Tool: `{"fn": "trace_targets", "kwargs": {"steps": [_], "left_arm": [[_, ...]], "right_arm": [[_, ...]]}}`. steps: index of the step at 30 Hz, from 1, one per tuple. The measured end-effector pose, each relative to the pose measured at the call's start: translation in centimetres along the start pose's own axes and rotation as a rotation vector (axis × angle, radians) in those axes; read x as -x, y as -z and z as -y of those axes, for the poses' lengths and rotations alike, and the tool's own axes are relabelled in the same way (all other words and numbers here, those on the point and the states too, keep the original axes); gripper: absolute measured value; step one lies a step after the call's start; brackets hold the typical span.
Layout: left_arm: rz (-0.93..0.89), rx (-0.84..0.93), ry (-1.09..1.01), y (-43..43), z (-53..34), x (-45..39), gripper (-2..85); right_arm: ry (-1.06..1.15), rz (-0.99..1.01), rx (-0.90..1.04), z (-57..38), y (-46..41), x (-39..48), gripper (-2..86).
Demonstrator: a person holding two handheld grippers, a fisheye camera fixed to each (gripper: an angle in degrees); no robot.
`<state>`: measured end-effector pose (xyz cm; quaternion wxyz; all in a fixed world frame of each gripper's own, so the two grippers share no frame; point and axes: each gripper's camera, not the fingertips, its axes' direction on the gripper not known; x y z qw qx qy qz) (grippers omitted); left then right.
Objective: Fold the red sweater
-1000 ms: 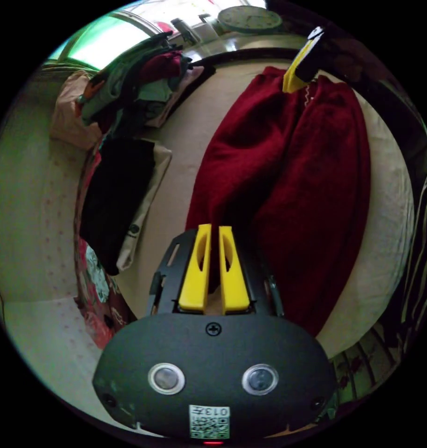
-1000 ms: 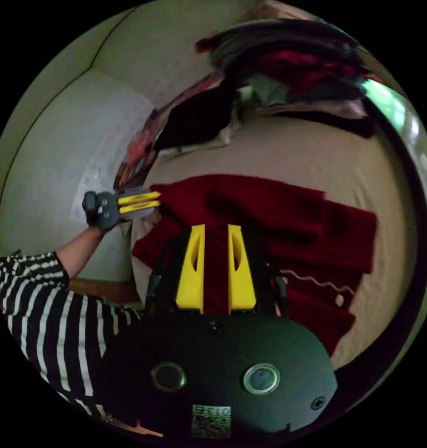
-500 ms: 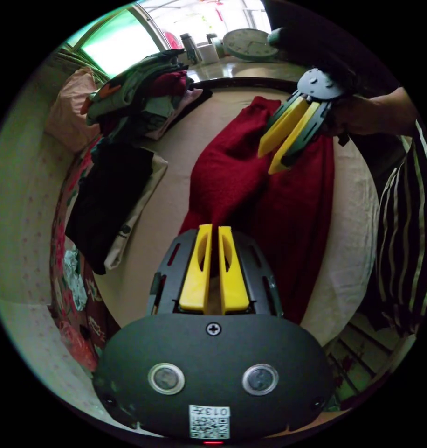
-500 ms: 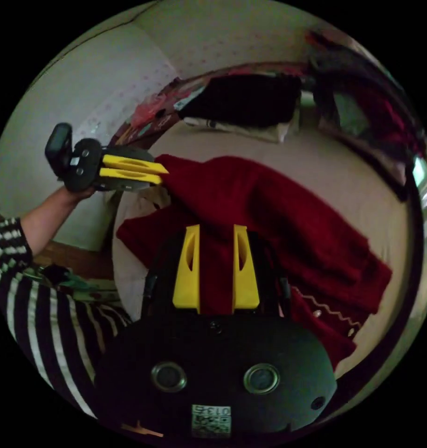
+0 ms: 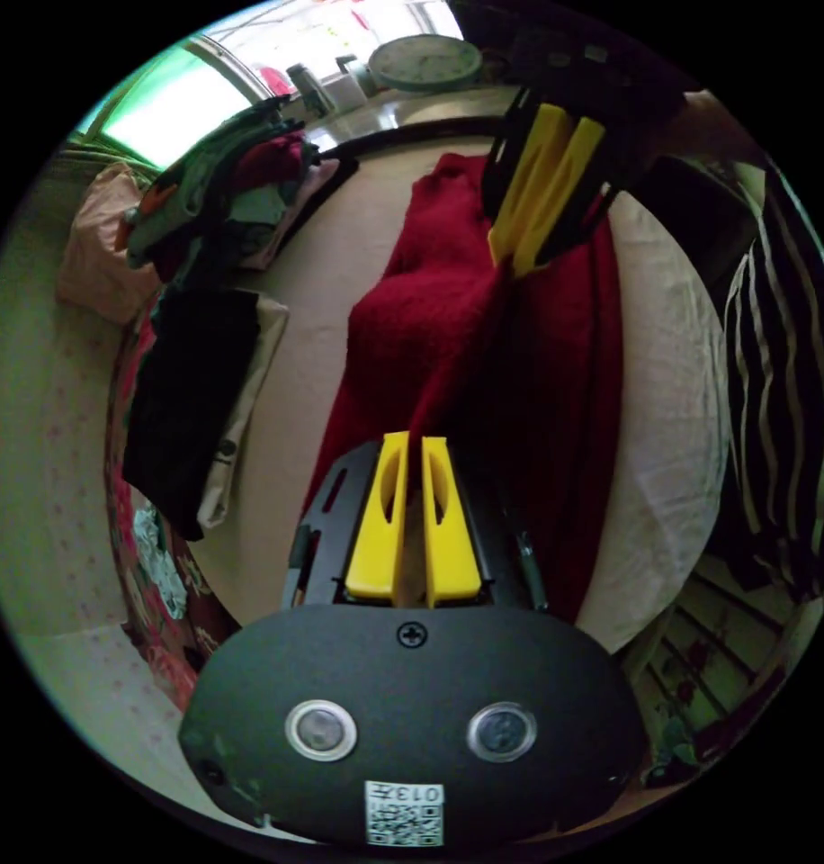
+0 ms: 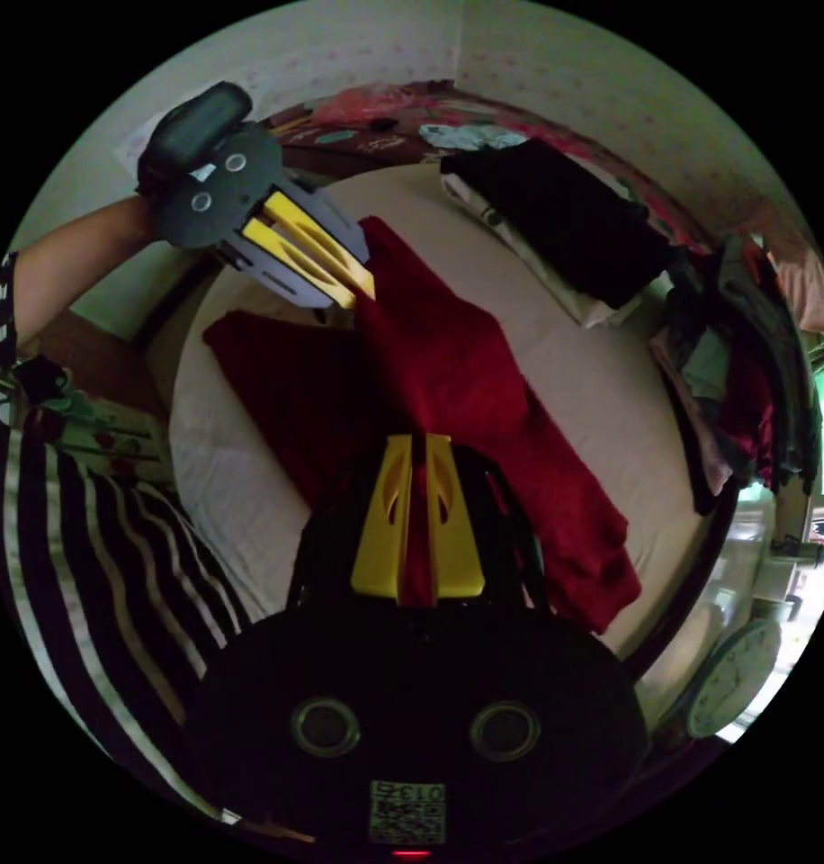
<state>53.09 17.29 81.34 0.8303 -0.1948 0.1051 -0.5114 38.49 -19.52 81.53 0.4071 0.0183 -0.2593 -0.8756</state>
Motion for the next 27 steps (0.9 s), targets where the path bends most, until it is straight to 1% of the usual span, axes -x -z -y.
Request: {"fn": "trace_targets", "kwargs": {"steps": [2, 3, 5, 7, 8, 9, 10, 11, 13, 15, 17, 18, 19, 21, 24, 26, 27], "left_arm": [[-0.056, 0.094, 0.0, -2.2, 0.1, -0.2, 1.0], [-0.065, 0.092, 0.012, -2.3, -0.1, -0.2, 1.0], [-0.097, 0.058, 0.088, -1.8, -1.2, 0.5, 0.8], [-0.127, 0.073, 0.158, -1.3, -2.6, 1.4, 0.4], [-0.132, 0.057, 0.217, -0.7, -3.7, 2.0, 0.2], [-0.144, 0.033, 0.25, -0.4, -4.2, 2.4, 0.1], [-0.168, -0.023, 0.328, 0.4, -5.0, 3.2, -0.1], [-0.167, -0.073, 0.405, 0.9, -5.1, 4.0, -0.1], [-0.14, -0.13, 0.474, 1.2, -4.2, 4.5, -0.2], [-0.131, -0.152, 0.495, 0.5, -2.4, 4.4, -0.2], [-0.101, -0.108, 0.481, -1.3, 0.2, 3.7, -0.3], [-0.091, -0.092, 0.477, -1.8, 0.6, 3.5, -0.3], [-0.072, -0.058, 0.472, -2.6, 1.4, 3.3, -0.3], [-0.039, -0.012, 0.479, -3.7, 1.9, 3.2, -0.3], [0.007, 0.084, 0.565, -5.5, 1.4, 3.7, -0.3], [-0.056, 0.084, 0.637, -6.4, 0.9, 4.1, -0.3], [-0.053, 0.082, 0.633, -6.3, 0.9, 4.1, -0.3]], "right_arm": [[0.016, 0.041, 0.034, 0.1, -1.7, 1.2, 3.2], [0.033, 0.083, 0.079, 0.0, -2.4, 1.7, 3.2], [0.006, 0.101, 0.023, -0.9, -1.0, 1.6, 3.1], [-0.112, 0.06, -0.069, -3.2, 1.6, -0.5, 4.7], [-0.156, 0.038, -0.081, -3.9, 2.0, -1.4, 5.9], [-0.258, -0.012, -0.1, -5.3, 2.7, -3.5, 8.2], [-0.365, -0.051, -0.104, -6.6, 2.8, -5.6, 9.1], [-0.417, -0.059, -0.097, -7.2, 2.7, -6.7, 9.6], [-0.572, -0.046, -0.098, -8.7, 1.7, -10.0, 10.1], [-0.603, -0.081, -0.064, -8.7, 0.6, -11.0, 9.7], [-0.613, -0.097, -0.021, -8.3, -0.4, -11.5, 6.8], [-0.618, -0.068, 0.018, -8.2, -1.1, -11.7, 3.0], [-0.618, -0.022, 0.046, -8.1, -1.3, -11.7, 2.2], [-0.595, -0.066, 0.04, -8.3, -0.3, -11.2, 1.4], [-0.634, -0.219, 0.067, -9.9, 1.2, -11.0, 1.1], [-0.667, -0.176, 0.128, -11.2, 0.4, -11.6, 1.3], [-0.702, -0.122, 0.14, -11.9, 0.1, -11.9, 1.7]]}}
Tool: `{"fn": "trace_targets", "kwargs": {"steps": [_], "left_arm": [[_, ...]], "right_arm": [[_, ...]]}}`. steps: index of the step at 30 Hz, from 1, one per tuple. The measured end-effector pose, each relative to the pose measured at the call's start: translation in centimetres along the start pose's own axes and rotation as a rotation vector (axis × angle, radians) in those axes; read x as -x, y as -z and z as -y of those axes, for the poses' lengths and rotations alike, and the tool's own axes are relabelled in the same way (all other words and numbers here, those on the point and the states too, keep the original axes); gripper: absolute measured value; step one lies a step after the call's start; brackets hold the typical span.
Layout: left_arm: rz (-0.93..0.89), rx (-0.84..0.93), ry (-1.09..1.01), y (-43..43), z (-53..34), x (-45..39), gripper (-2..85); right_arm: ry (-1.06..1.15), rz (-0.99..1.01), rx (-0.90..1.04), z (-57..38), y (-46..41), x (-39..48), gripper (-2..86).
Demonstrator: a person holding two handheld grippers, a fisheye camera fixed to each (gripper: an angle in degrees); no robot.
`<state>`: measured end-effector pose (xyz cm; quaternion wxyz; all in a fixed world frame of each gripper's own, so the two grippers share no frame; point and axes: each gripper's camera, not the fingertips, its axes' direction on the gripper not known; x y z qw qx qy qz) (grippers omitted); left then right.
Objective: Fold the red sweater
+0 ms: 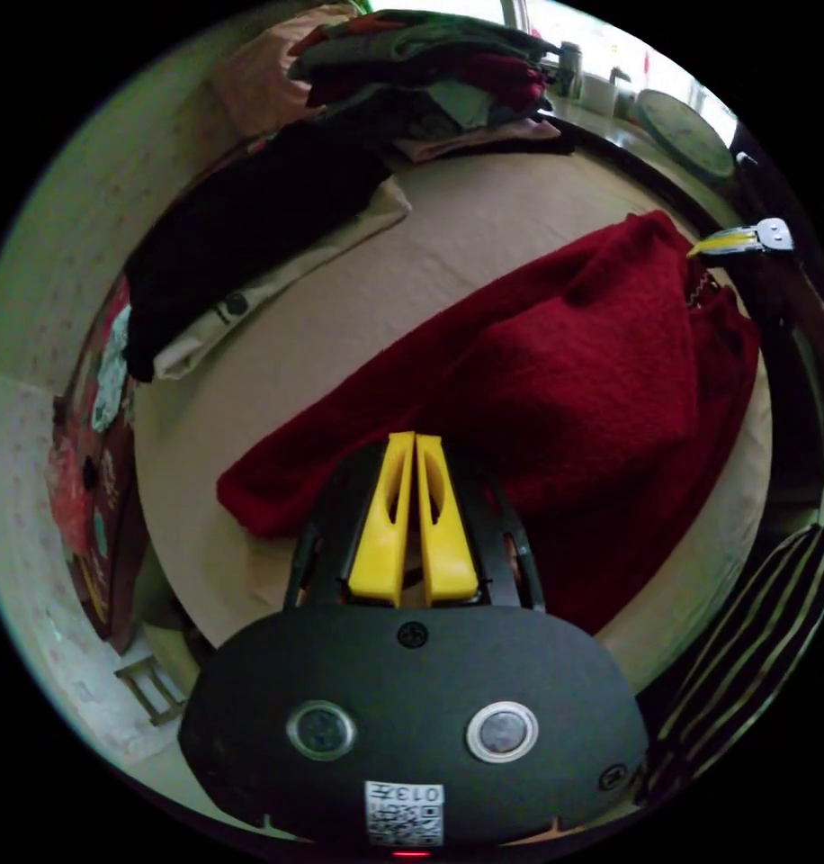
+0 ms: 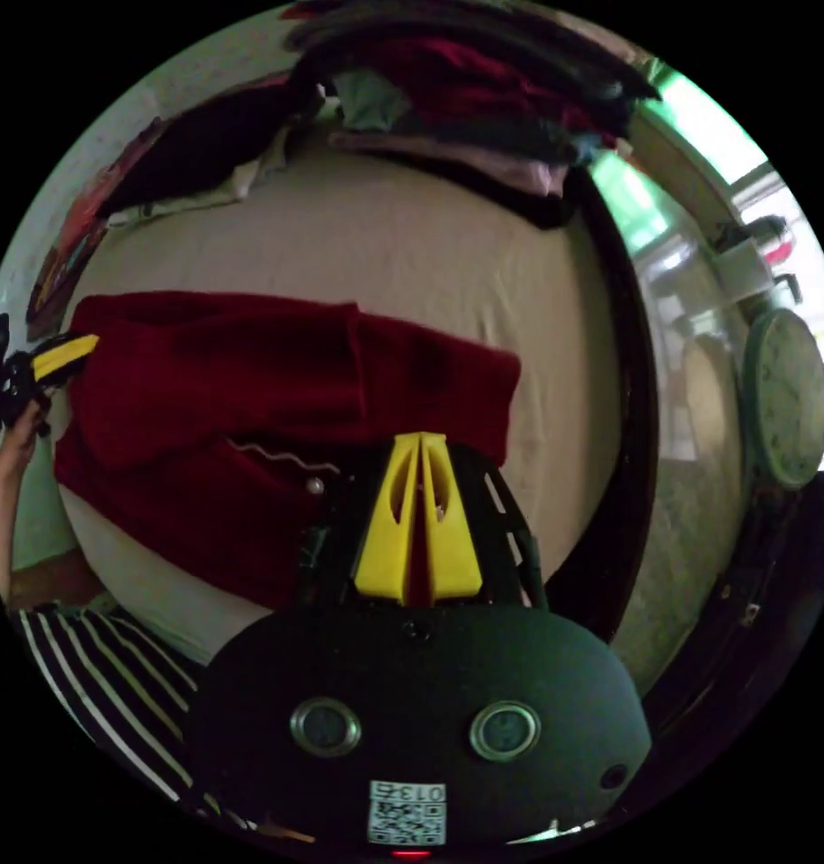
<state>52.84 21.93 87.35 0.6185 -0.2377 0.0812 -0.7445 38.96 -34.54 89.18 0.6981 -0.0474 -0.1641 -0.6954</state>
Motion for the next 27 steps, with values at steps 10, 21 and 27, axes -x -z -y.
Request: {"fn": "trace_targets", "kwargs": {"steps": [10, 21, 27], "left_arm": [[0.091, -0.146, -0.071, 2.7, 0.3, -3.7, -0.3], [0.115, -0.022, -0.016, -0.8, 0.8, -3.3, -0.3], [0.216, -0.17, 0.017, 2.2, -2.1, -3.9, -0.3]], "right_arm": [[0.042, 0.239, -0.132, 1.4, 0.7, 2.9, 7.7], [0.066, 0.109, -0.066, 0.2, 1.9, 5.4, 4.5], [0.086, -0.004, -0.302, -0.7, 7.9, 8.4, 3.4]]}}
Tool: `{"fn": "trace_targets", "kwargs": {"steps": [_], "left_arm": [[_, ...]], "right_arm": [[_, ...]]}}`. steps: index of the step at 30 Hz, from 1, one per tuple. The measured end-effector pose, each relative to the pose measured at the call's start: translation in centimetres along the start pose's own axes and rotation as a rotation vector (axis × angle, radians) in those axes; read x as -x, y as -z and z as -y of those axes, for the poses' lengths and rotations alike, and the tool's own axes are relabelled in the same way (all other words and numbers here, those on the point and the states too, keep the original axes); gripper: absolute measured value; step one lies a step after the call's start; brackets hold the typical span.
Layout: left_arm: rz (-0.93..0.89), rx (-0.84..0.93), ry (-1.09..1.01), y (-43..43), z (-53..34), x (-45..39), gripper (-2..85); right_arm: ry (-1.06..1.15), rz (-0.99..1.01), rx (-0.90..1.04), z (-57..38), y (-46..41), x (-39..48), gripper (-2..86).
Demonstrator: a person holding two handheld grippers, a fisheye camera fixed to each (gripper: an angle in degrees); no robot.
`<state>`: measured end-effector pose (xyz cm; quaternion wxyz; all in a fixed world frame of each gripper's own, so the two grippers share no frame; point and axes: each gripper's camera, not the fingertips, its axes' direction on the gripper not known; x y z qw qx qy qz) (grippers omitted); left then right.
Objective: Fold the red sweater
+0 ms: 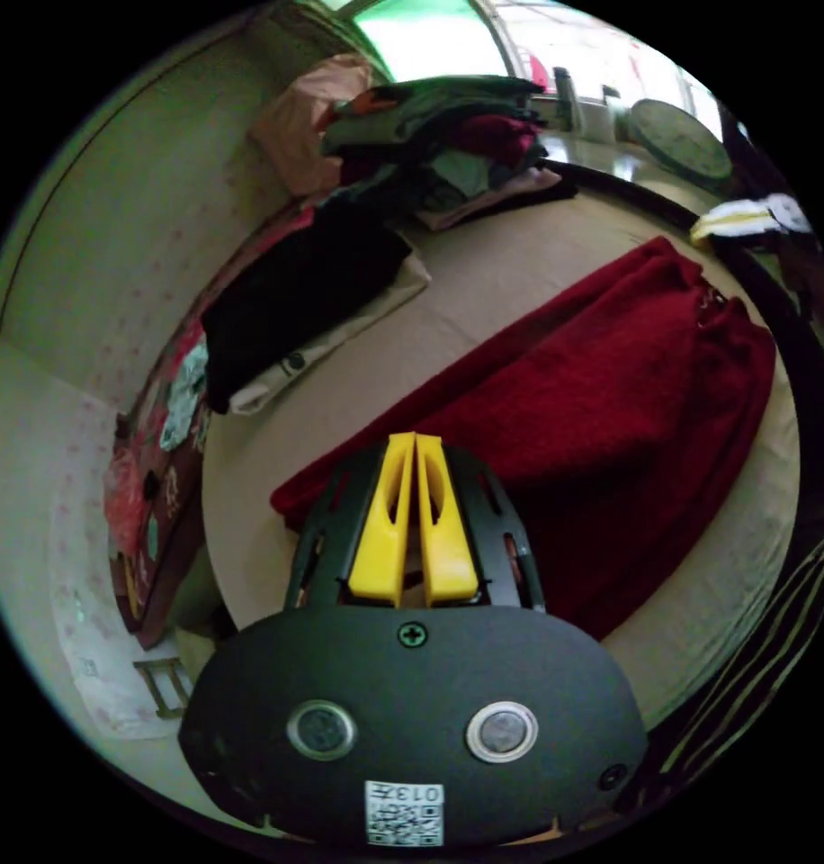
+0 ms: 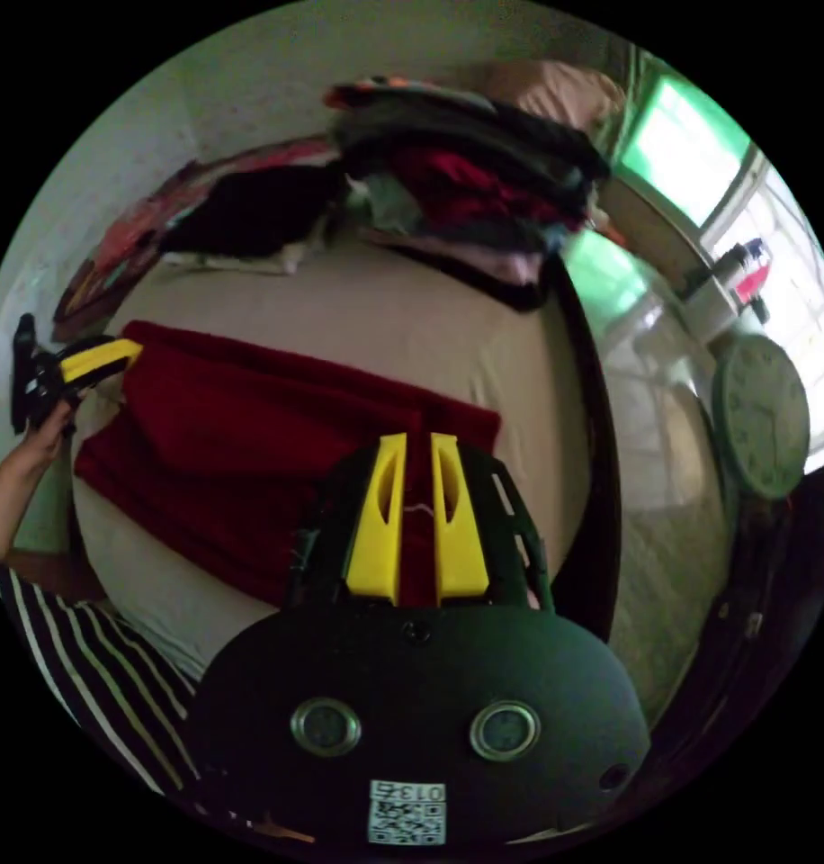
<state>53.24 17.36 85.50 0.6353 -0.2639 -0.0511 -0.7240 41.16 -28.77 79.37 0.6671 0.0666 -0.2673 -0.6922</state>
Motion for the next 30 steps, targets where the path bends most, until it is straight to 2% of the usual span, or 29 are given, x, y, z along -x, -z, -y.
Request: {"fn": "trace_targets", "kwargs": {"steps": [2, 5, 7, 9, 10, 13, 16, 17, 19, 23, 26, 28, 30], "left_arm": [[0.101, 0.089, -0.067, -1.4, 0.0, -1.6, -0.3], [0.059, 0.188, -0.013, -3.9, -1.0, -1.6, -0.3], [0.073, 0.152, 0.0, -3.9, -1.8, -1.7, -0.3], [0.094, 0.157, -0.019, -4.1, -2.1, -1.9, -0.3], [0.093, 0.17, -0.022, -4.1, -2.3, -1.8, -0.3], [0.069, 0.175, 0.058, -3.2, -3.0, -0.2, -0.3], [0.161, 0.033, 0.158, -1.3, -5.1, 1.9, -0.4], [0.25, 0.029, 0.144, -1.5, -5.3, 2.5, -0.3], [0.283, 0.1, 0.118, -2.9, -5.3, 3.9, -0.3], [0.074, 0.306, 0.247, -7.4, -7.9, 8.0, -0.3], [0.04, 0.265, 0.298, -7.1, -9.9, 8.7, -0.4], [0.049, 0.267, 0.294, -7.0, -10.7, 8.7, -0.4], [0.029, 0.275, 0.316, -6.7, -11.3, 9.4, -0.4]], "right_arm": [[0.122, 0.049, -0.047, 1.0, 0.4, 3.4, 2.6], [0.292, 0.013, -0.089, 2.5, -0.6, 9.6, 1.1], [0.41, 0.017, -0.045, 3.4, -2.4, 13.4, 0.5], [0.445, 0.053, 0.114, 3.9, -4.9, 14.9, 0.2], [0.401, 0.082, 0.053, 3.9, -5.0, 14.9, 0.1], [0.393, 0.12, 0.116, 6.0, -3.9, 15.4, 0.0], [0.421, 0.132, -0.086, 8.4, -0.1, 17.4, -0.1], [0.447, 0.137, -0.096, 9.0, 0.3, 18.2, -0.1], [0.555, 0.158, -0.069, 11.6, 0.4, 21.9, -0.1], [0.631, 0.199, -0.03, 14.1, -1.0, 26.5, -0.1], [0.675, 0.184, 0.112, 14.6, -4.0, 28.8, -0.2], [0.68, 0.184, 0.046, 14.2, -4.8, 29.5, -0.2], [0.683, 0.172, 0.068, 15.2, -4.3, 30.1, -0.2]]}}
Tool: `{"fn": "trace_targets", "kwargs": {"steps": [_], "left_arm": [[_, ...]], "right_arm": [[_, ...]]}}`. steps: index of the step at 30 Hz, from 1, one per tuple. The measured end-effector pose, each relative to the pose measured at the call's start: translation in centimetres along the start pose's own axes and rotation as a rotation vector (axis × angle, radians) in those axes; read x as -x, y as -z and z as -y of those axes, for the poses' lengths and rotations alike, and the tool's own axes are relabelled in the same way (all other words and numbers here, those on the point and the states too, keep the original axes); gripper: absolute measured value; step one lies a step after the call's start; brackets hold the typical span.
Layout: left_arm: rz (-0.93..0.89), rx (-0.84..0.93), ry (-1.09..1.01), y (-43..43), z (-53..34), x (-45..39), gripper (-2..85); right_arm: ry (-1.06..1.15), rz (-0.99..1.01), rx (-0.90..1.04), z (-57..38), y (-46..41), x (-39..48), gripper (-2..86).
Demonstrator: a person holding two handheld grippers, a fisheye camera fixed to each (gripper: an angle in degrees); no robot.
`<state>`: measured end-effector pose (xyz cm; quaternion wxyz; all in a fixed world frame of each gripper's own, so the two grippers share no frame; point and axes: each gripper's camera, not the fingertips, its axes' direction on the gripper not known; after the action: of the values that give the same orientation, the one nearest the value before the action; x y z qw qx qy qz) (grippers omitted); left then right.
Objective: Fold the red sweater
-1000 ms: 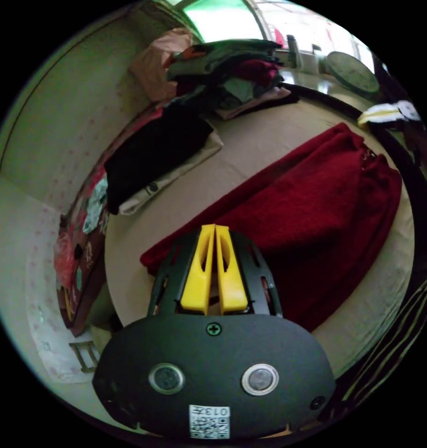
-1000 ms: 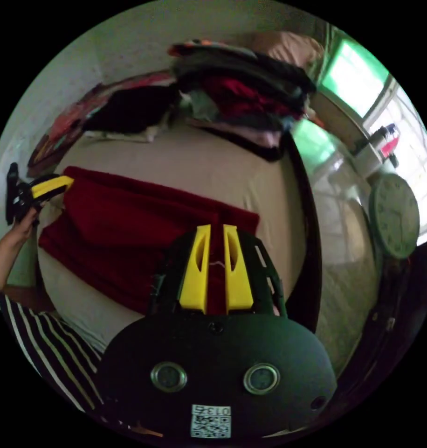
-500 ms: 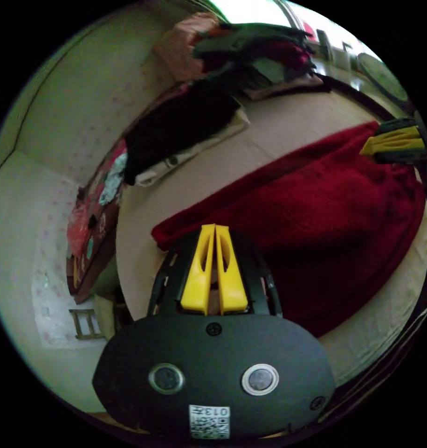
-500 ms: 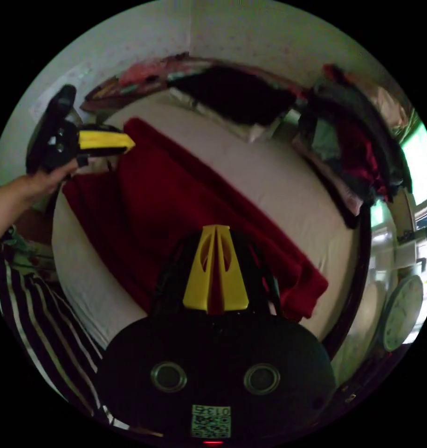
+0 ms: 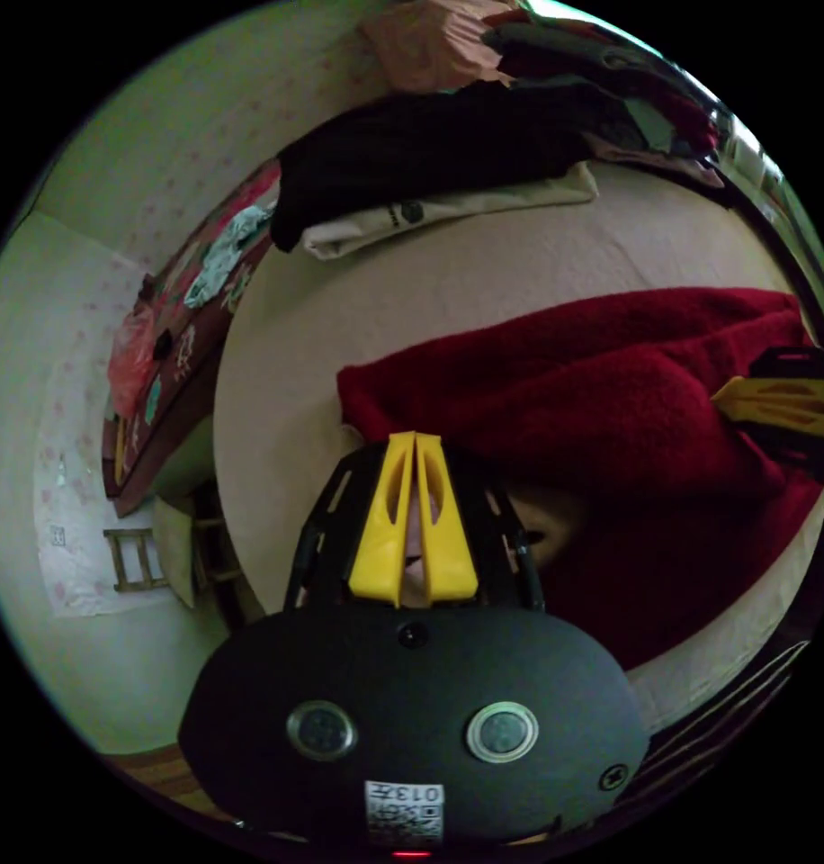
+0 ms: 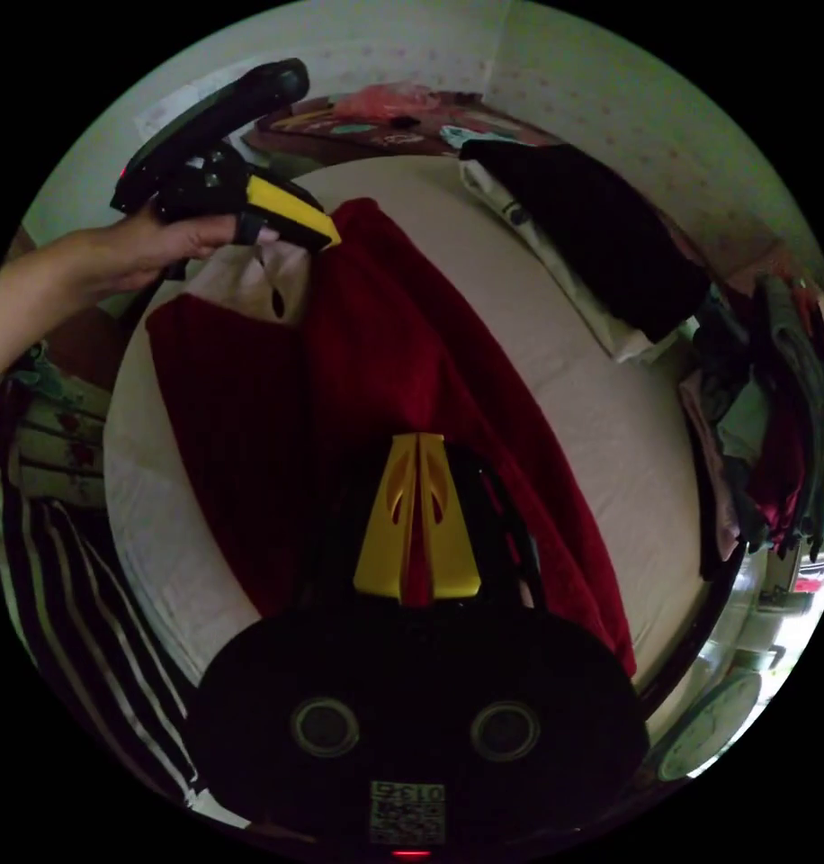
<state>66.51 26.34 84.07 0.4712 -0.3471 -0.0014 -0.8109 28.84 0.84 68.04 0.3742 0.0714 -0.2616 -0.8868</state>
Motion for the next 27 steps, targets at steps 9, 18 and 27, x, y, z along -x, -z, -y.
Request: {"fn": "trace_targets", "kwargs": {"steps": [9, 18, 27], "left_arm": [[-0.057, -0.04, -0.012, -2.1, -2.4, 3.3, -0.2], [-0.13, -0.221, 0.206, 1.0, -12.4, 10.2, 6.1], [-0.429, -0.016, 0.353, -1.8, -21.9, 11.6, 10.5]], "right_arm": [[0.062, 0.012, -0.022, 7.1, 1.1, 1.2, -0.1], [0.168, 0.053, -0.184, 12.9, 5.0, -1.1, 5.3], [0.378, 0.286, -0.041, 25.3, -0.3, -2.9, 9.6]]}}
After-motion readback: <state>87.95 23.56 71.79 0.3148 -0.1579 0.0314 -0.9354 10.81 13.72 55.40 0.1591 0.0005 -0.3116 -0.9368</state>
